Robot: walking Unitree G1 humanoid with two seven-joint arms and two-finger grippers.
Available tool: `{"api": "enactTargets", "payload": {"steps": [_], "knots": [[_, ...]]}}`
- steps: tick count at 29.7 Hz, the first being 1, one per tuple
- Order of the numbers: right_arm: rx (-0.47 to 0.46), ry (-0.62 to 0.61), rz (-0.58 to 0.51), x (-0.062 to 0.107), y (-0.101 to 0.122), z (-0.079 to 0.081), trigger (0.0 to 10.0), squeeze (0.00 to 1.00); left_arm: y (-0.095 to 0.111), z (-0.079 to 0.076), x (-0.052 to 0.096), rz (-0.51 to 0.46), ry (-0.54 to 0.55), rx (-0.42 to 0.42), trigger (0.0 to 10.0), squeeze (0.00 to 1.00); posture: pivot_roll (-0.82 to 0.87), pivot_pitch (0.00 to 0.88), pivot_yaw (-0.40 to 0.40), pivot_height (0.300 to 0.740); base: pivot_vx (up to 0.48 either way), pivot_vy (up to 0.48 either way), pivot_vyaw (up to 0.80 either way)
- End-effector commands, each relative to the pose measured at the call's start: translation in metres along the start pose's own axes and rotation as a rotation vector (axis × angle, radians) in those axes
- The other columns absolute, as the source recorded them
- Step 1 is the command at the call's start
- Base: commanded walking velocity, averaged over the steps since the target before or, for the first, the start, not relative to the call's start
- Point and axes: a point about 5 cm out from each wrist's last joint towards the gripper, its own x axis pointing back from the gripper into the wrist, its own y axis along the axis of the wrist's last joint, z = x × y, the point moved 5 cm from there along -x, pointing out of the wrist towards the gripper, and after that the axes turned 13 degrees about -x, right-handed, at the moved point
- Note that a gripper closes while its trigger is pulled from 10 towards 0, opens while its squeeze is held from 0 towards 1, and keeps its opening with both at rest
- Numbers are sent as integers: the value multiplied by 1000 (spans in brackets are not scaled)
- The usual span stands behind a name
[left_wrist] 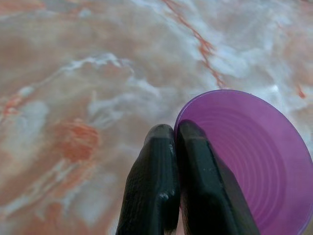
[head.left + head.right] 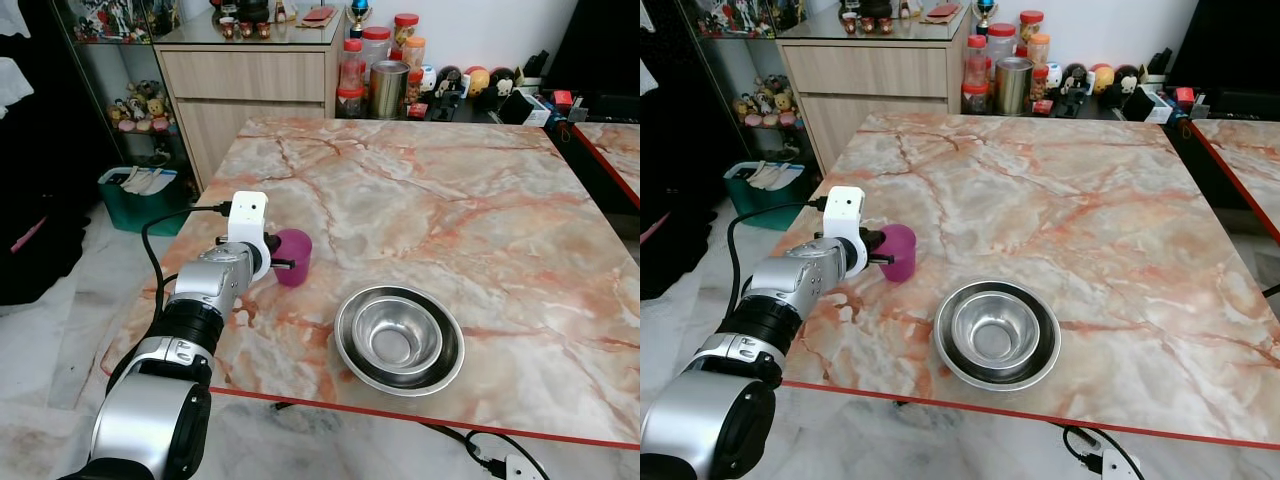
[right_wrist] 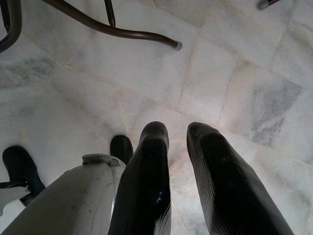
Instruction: Setting the table
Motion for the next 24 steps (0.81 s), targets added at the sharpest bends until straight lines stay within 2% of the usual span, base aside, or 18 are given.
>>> {"api": "enactTargets", "payload": {"steps": [1, 18, 19, 20, 21, 22, 24], "knots": [[-4, -4, 6, 0, -2, 0, 10000, 0, -1, 2, 0, 18, 6, -36, 10000, 0, 56, 0, 26, 732, 0, 0, 0], [-4, -4, 8, 0, -4, 0, 10000, 0, -10, 0, 0, 40, 5, -59, 10000, 0, 53, 0, 30, 732, 0, 0, 0], [-4, -4, 8, 0, -4, 0, 10000, 0, -10, -1, 0, 39, 0, -62, 10000, 573, 53, 0, 31, 732, 0, 0, 0], [-4, -4, 8, 1, -4, 0, 10000, 0, -10, -1, 0, 38, -4, -65, 10000, 573, 54, 0, 31, 732, 0, 0, 0], [-4, -4, 7, 1, -4, 0, 10000, 0, -11, -2, 0, 38, -9, -67, 10000, 718, 54, 0, 31, 732, 0, 0, 0], [-4, -4, 7, 1, -4, 0, 10000, 0, -11, -3, 0, 38, -12, -67, 10000, 773, 55, 0, 30, 732, 0, 0, 0], [-6, -4, 7, 1, -4, 0, 10000, 0, -11, -4, 0, 38, -15, -67, 10000, 1000, 55, 0, 30, 732, 0, 0, 0]]}}
